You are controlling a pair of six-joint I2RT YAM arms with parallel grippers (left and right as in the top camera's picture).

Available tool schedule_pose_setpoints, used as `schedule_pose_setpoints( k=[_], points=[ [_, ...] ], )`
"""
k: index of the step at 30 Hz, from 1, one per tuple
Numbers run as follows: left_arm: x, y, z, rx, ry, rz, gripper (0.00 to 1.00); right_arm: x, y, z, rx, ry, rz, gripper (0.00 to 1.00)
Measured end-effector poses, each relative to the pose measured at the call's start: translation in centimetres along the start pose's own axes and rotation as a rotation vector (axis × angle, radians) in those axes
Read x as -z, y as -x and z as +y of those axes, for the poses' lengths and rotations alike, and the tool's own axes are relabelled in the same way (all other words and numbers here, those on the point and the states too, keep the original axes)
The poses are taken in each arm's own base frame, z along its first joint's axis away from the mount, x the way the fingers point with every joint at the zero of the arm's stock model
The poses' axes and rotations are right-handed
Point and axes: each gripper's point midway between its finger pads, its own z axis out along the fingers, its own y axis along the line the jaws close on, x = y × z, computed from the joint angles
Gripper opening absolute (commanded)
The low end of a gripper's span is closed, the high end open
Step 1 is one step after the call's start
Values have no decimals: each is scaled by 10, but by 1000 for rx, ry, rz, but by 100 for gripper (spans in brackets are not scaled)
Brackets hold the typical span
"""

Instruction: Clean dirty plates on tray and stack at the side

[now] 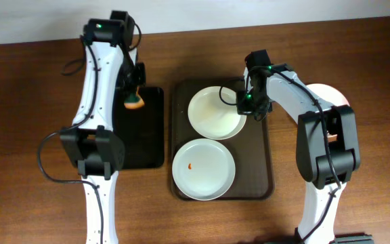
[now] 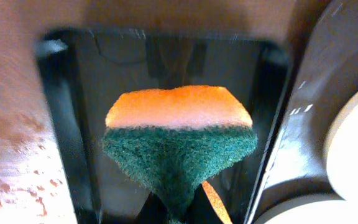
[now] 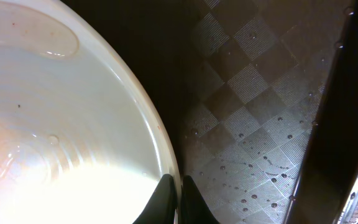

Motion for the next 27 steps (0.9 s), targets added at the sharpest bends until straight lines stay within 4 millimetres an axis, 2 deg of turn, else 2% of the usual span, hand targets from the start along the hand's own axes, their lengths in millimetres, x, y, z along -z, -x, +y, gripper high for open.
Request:
schedule_pose_setpoints(
  k=[1, 3, 4, 5, 6, 7, 10, 12, 15, 16, 17, 18, 19, 20, 21, 23, 26, 27],
  points=[
    [-8, -5, -1, -9, 5, 29, 8, 0, 0, 0, 1, 0, 0, 4],
    [-32, -20, 1, -28, 23, 119, 28, 0, 0, 0, 1, 0, 0, 5],
    [-43, -26, 3, -26, 30, 153, 36, 0, 0, 0, 2, 0, 0, 13],
    [-49, -29, 5, -35, 35, 173, 51, 0, 0, 0, -4, 0, -2, 14],
    [-56, -35, 6, -33, 39, 202, 92, -1, 1, -4, 1, -20, -5, 10],
    [-57, -36, 7, -34, 41, 204, 100, -1, 3, -7, 0, -30, -12, 4],
    [-53, -34, 6, -35, 40, 196, 100, 1, 8, -9, 4, -33, -31, 4],
    [-39, -32, 6, -36, 33, 161, 100, 3, 7, -10, 26, -35, -24, 4],
    [21, -27, 11, -23, 6, 12, 100, 16, 7, -8, 49, -42, 4, 4],
    [42, -27, 14, -14, -3, -38, 100, 27, 13, -6, 73, -44, -2, 4],
    [75, -29, 22, 3, -15, -118, 100, 40, 22, -2, 101, -41, -21, 4],
    [114, -33, 34, 29, -28, -221, 100, 68, 39, 8, 153, -36, -66, 4],
    [143, -37, 46, 56, -35, -301, 100, 77, 45, 12, 171, -35, -85, 4],
    [160, -41, 56, 77, -36, -347, 100, 88, 49, 18, 188, -33, -102, 4],
    [178, -46, 67, 103, -36, -398, 100, 105, 60, 35, 230, -22, -150, 4],
    [208, -61, 88, 153, -30, -476, 100, 120, 67, 64, 294, -6, -205, 4],
    [246, -85, 107, 201, -22, -576, 100, 121, 52, 145, 469, 44, -252, 4],
    [254, -91, 109, 207, -20, -598, 100, 120, 48, 165, 516, 45, -273, 4]
  ],
)
